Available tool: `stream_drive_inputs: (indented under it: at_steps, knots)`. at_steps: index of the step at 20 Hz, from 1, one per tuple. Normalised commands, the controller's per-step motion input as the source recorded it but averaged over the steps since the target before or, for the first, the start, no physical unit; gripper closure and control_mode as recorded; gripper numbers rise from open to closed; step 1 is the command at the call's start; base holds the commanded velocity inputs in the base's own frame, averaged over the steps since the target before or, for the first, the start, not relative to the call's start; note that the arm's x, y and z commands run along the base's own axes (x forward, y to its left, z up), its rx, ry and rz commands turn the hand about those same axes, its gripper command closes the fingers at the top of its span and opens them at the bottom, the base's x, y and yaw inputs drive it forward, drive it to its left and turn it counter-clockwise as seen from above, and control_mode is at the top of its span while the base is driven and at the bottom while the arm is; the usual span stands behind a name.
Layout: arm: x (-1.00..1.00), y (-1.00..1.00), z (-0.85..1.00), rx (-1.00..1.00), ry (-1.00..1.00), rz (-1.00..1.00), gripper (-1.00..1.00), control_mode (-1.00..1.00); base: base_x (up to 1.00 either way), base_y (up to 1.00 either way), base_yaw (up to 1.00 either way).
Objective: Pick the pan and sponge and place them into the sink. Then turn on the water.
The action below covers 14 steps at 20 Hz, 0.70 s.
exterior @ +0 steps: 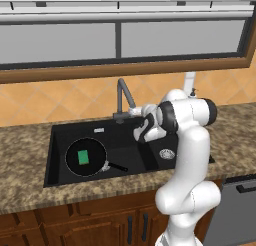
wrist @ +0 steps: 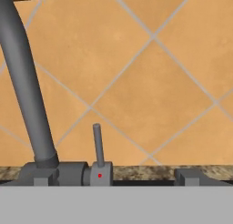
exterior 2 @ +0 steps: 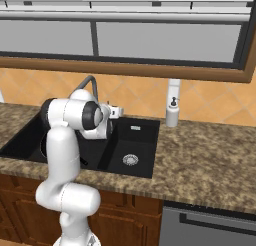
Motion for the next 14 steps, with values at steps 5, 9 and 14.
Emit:
stream_drive_inputs:
  at_steps: [5, 9, 14]
  knots:
    - [0.10, 0.07, -0.07, 0.00, 0.00, 0.00, -1.00, -1.00, 0.00, 0.00, 0.00]
    - [0.09, 0.06, -0.06, 0.00, -0.01, 0.00, -1.00, -1.00, 0.00, 0.00, 0.00]
    - [0.24, 0.01, 0.00, 0.00, -0.01, 0.00, -1.00, -1.00, 0.00, 0.00, 0.00]
